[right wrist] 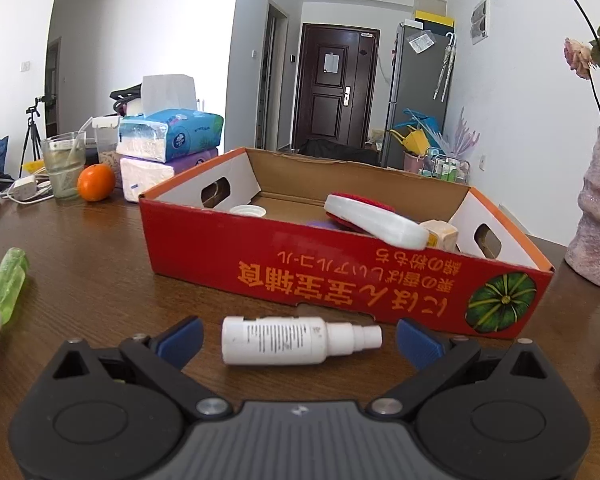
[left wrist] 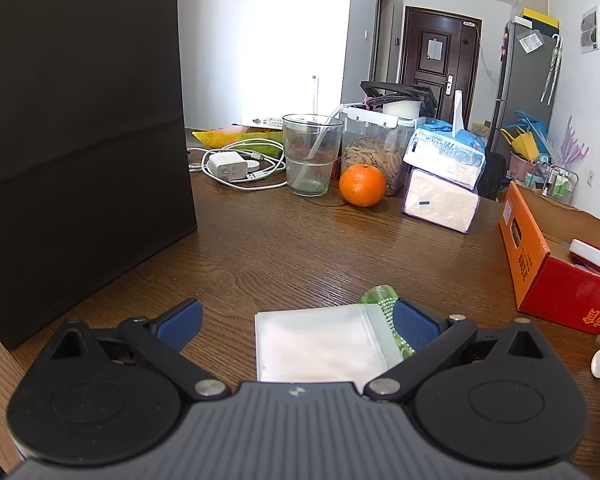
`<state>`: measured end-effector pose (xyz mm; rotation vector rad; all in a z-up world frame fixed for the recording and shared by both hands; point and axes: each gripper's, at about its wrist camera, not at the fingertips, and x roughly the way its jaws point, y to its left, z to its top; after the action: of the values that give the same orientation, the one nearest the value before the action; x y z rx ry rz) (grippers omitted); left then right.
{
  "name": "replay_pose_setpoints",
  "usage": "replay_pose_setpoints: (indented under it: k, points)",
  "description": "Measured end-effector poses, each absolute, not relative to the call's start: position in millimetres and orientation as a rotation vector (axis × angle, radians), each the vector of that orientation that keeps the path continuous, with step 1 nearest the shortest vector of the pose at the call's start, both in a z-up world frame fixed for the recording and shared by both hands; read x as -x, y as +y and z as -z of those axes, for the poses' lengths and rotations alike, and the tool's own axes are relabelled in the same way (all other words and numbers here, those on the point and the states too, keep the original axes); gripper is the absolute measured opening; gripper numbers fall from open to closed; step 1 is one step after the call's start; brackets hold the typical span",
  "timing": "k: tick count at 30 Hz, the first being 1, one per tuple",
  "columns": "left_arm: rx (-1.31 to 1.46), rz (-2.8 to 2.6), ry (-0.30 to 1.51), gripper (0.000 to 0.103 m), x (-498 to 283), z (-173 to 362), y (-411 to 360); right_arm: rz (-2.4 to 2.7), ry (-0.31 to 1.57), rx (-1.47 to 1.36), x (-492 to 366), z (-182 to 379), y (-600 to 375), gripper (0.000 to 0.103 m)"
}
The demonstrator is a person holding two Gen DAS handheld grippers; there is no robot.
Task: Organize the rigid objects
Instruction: 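Close the left tool on the white cotton pad pack while the right tool reaches the white spray bottle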
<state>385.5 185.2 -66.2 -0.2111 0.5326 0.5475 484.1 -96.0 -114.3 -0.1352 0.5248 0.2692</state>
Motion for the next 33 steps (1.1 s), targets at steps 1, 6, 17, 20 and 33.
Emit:
replay_pose_setpoints:
  k: [1, 6, 17, 20, 33]
  points:
    - [0.212, -0.545, 0.533, 0.103, -386, 66, 186, -0.267, 0.534, 0.137, -489, 115, -95, 0.103]
    - [0.218, -0.539, 0.543, 0.103, -388, 67, 187, -0.281, 0.548, 0.118, -502, 116, -97, 0.103]
    - [0.234, -0.536, 0.585, 0.103, -395, 74, 190, -0.296, 0.585, 0.092, -517, 119, -100, 0.103]
    - [0.242, -0.533, 0.599, 0.103, -397, 76, 191, -0.292, 0.609, 0.082, -521, 120, -102, 0.103]
    - [0.272, -0.524, 0.612, 0.103, -397, 78, 194, -0.363, 0.644, 0.151, -505, 123, -92, 0.103]
